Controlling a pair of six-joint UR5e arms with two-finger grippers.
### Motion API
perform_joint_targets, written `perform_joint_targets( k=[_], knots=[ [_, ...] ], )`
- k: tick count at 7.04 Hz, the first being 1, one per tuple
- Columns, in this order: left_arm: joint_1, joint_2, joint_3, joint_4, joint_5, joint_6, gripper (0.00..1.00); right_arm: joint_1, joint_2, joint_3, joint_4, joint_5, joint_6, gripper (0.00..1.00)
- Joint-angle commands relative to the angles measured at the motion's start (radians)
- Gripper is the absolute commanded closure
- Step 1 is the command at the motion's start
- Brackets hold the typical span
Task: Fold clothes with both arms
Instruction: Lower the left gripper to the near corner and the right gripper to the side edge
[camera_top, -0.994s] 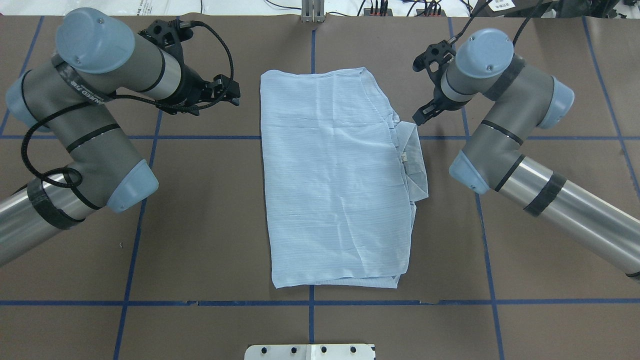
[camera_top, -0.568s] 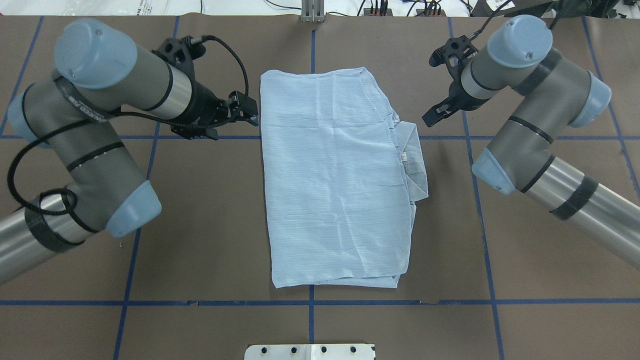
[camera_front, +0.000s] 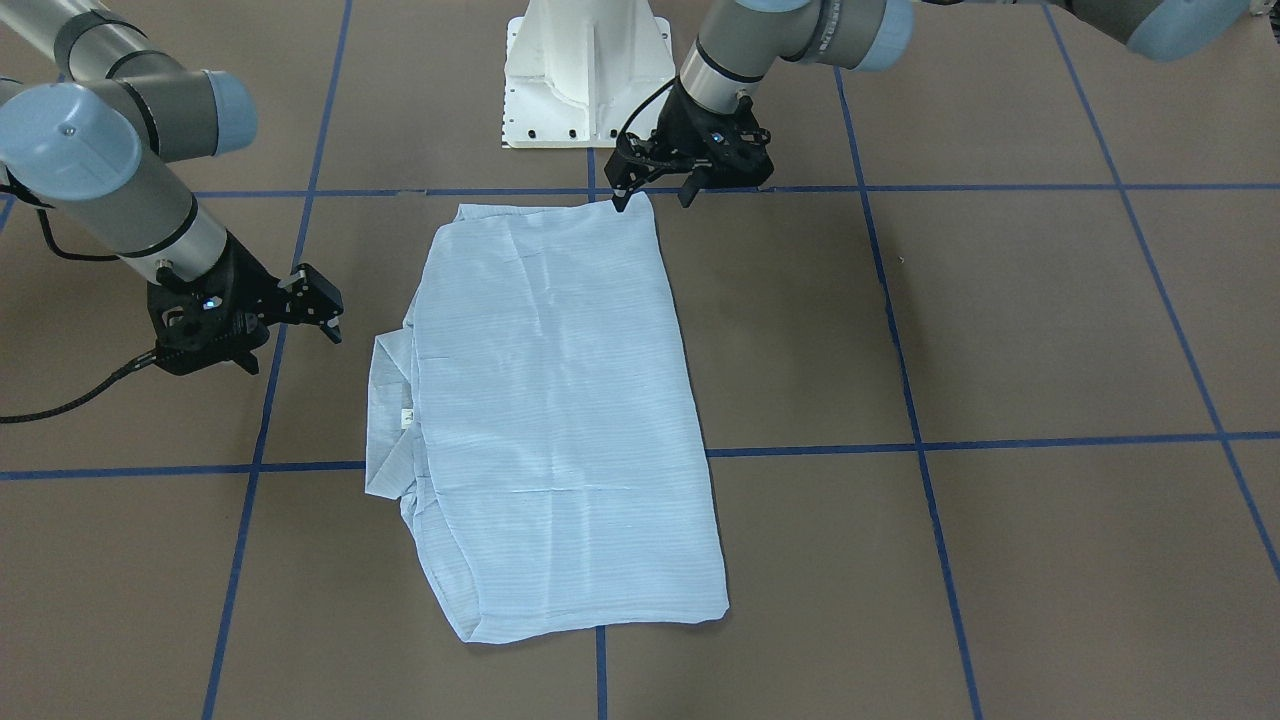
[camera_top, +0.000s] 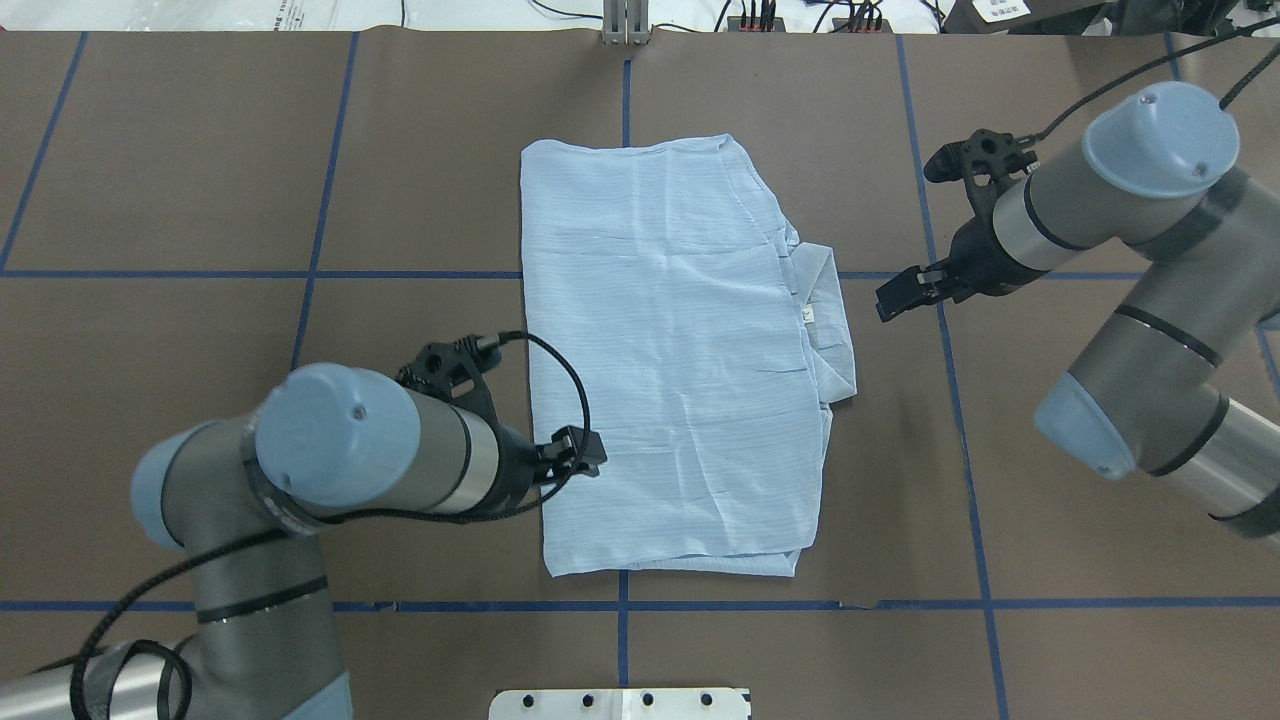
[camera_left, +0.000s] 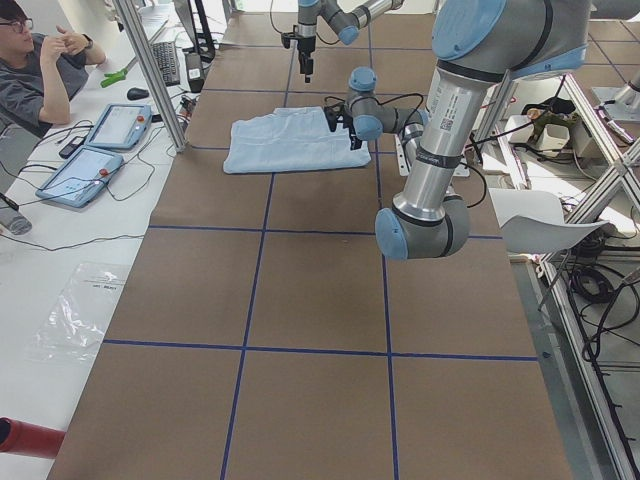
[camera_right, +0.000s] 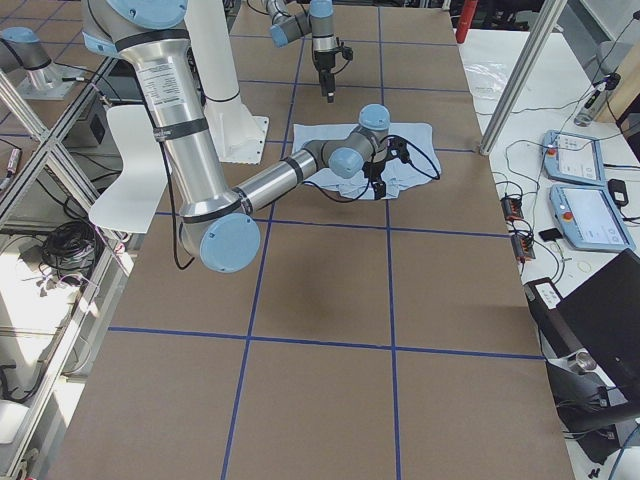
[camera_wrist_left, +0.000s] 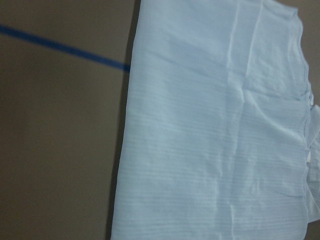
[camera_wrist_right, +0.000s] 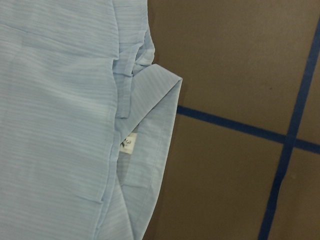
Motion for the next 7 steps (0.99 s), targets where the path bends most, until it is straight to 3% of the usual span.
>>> perform_joint_targets(
  k=[1, 4, 7],
  knots=[
    [0.074, -0.008, 0.085, 0.002, 0.055, -0.051, 0.04, -0.069, -0.051, 0.115, 0.001, -0.003, 0.187, 0.0],
    [0.119, -0.011, 0.131, -0.001, 0.055, -0.051, 0.15, -0.101, -0.052, 0.139, 0.003, -0.012, 0.229, 0.0],
    [0.119, -0.018, 0.126, -0.001, 0.054, -0.05, 0.34, -0.1, -0.053, 0.149, 0.001, -0.012, 0.229, 0.0]
  ],
)
